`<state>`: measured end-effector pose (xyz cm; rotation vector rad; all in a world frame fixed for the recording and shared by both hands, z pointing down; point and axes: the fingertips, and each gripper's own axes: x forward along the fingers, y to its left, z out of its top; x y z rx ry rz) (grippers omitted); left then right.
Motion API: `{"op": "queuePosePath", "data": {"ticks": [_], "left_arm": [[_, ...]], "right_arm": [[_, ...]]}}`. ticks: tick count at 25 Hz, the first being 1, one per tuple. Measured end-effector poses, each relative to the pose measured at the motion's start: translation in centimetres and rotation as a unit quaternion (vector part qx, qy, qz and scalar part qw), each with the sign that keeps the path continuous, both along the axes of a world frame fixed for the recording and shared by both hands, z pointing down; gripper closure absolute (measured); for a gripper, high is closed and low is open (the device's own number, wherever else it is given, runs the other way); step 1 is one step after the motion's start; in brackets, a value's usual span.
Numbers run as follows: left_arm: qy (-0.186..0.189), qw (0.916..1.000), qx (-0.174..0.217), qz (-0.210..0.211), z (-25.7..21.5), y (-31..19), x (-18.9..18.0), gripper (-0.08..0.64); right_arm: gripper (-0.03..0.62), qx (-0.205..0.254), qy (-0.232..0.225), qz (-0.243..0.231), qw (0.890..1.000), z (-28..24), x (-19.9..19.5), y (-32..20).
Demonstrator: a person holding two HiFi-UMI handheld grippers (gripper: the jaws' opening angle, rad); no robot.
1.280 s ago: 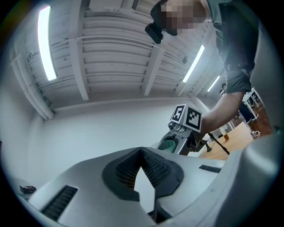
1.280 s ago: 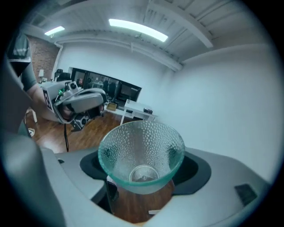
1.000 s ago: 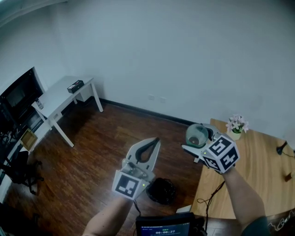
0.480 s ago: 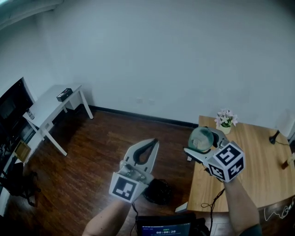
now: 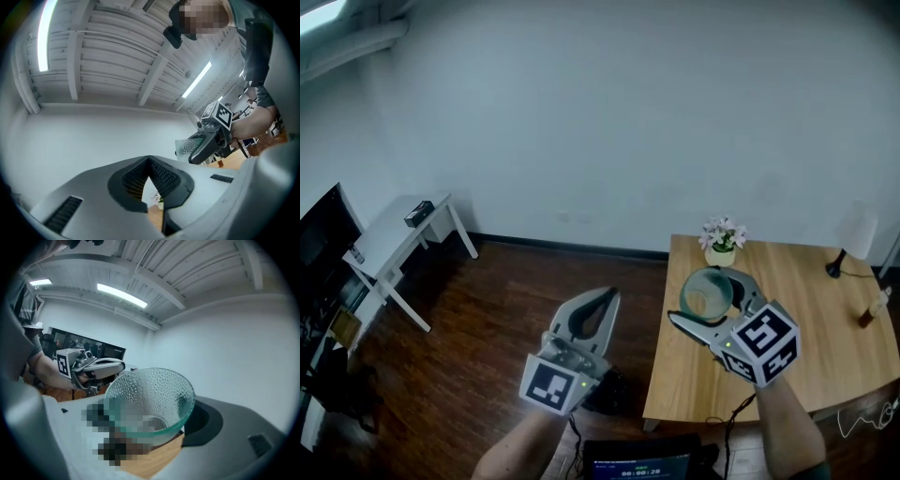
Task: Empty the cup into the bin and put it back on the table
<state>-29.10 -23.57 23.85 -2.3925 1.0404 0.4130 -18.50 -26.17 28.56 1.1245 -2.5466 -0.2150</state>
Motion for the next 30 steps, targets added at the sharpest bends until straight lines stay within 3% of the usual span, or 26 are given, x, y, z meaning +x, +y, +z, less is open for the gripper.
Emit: {"op": "queuePosePath", "data": {"ticks": [14, 21, 30], "left_arm": [[0.016, 0.9991, -0.020, 0.035, 0.0, 7.7, 18.6, 0.568], [0.000, 0.9949, -0.048, 0.088, 1.2, 9.5, 26.5, 0.568], [-0.005, 0.9791, -0.101, 0.177, 3.5, 8.6, 35.3, 0.568]], "right_arm": [[0.196, -0.016, 0.002, 0.013, 1.000, 0.3, 16.9, 9.5], [0.196, -0.028, -0.019, 0.060, 0.998, 1.2, 24.5, 12.3], [0.196, -0.045, -0.037, 0.153, 0.987, 2.5, 33.4, 12.5]]}}
